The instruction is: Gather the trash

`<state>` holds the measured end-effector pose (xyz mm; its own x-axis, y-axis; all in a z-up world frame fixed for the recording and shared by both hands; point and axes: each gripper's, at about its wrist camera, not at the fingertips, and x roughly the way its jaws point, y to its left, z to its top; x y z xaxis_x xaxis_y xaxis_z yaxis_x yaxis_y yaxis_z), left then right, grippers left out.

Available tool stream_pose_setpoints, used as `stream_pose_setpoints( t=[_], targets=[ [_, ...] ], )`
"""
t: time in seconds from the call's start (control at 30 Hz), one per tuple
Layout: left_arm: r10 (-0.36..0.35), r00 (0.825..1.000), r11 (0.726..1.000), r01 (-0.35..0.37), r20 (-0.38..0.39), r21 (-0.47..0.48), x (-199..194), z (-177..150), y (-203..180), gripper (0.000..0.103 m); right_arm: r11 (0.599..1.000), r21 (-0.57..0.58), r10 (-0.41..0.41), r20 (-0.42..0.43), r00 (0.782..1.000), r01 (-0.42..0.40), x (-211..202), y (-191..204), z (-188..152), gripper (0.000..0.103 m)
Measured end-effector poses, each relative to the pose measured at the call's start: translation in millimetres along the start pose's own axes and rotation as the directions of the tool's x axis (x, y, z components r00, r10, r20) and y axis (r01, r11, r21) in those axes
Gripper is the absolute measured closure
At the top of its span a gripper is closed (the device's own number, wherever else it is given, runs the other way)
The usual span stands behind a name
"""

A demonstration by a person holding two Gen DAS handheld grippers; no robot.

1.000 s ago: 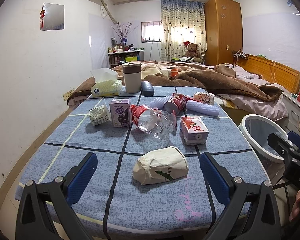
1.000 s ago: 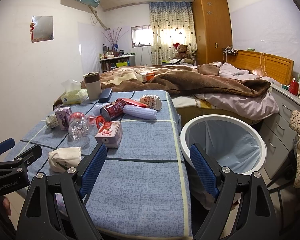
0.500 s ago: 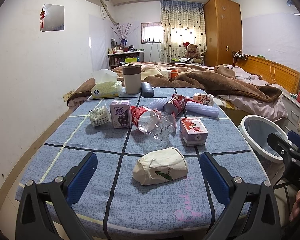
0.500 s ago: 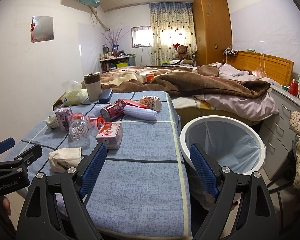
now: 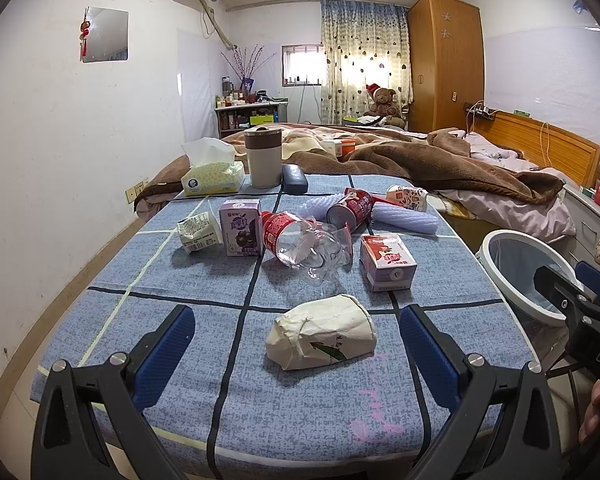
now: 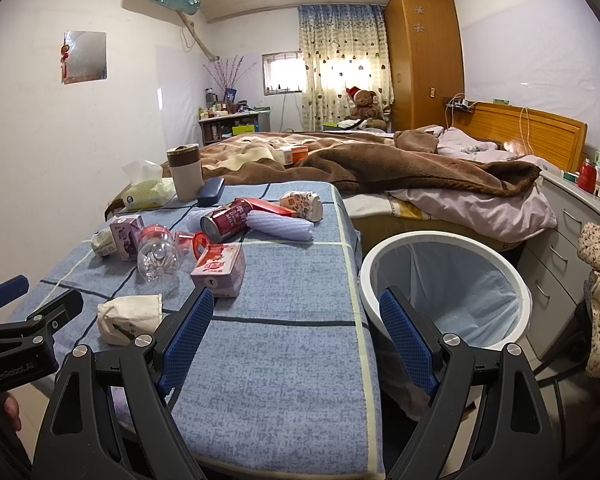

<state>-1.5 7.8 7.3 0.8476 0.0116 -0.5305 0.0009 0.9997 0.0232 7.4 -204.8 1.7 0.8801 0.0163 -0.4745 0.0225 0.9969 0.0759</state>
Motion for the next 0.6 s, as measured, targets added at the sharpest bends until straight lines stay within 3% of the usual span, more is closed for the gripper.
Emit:
stream_pose_setpoints(
  t=[0.6],
  targets=[
    [-0.004,1.000,1.000,0.004,0.000,0.005,2.8,-0.4,0.5,0.000,1.000,-0.015,0.003,-0.006,1.000,-0.003,4.6,4.1,1.4,0.016]
  ],
)
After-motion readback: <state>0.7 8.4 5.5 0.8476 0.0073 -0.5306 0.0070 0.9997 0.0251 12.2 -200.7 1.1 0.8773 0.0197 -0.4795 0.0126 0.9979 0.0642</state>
